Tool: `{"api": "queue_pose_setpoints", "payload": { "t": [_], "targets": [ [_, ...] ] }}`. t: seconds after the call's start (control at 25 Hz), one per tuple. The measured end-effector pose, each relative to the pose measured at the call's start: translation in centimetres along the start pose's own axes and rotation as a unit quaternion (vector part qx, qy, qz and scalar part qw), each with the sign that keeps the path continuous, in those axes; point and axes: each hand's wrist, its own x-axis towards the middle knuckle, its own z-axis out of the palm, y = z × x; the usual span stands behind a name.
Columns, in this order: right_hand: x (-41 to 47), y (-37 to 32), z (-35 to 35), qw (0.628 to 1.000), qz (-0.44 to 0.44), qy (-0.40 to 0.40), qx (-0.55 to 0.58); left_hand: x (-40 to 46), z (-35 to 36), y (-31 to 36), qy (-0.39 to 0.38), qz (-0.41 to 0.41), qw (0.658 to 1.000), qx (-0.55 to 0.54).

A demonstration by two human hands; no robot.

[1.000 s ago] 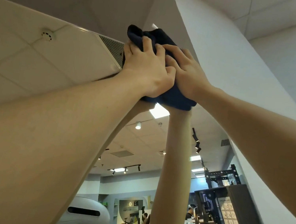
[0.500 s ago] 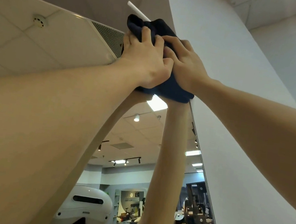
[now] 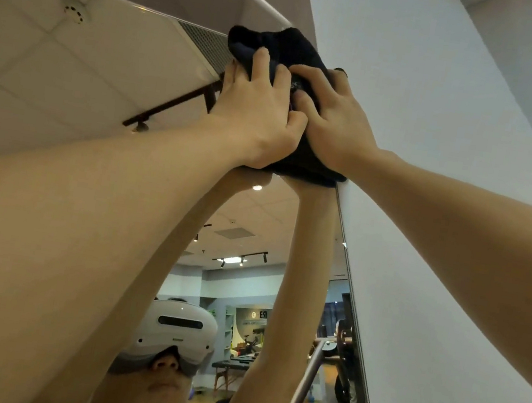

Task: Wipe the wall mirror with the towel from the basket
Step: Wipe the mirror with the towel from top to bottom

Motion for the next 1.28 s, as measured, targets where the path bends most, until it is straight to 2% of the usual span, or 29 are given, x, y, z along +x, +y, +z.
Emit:
{"api": "queue_pose_setpoints", "payload": {
  "t": [0.24,0.76,1.28],
  "targets": [
    [-3.0,-2.5,-0.3,0.999,0.043,-0.006,0.0,-2.7,-1.0,-0.1,-0.035,0.028,0.999,0.001],
    [-2.5,-11.7,4.1,0.999,0.008,0.01,-0.041,-5.8,-4.0,-9.3,-0.029,0.038,0.999,-0.001],
    [1.2,-27.6,13.5,0.999,-0.017,0.011,-0.045,-11.5,-11.0,-25.6,-0.018,-0.008,0.998,0.054]
  ]
}}
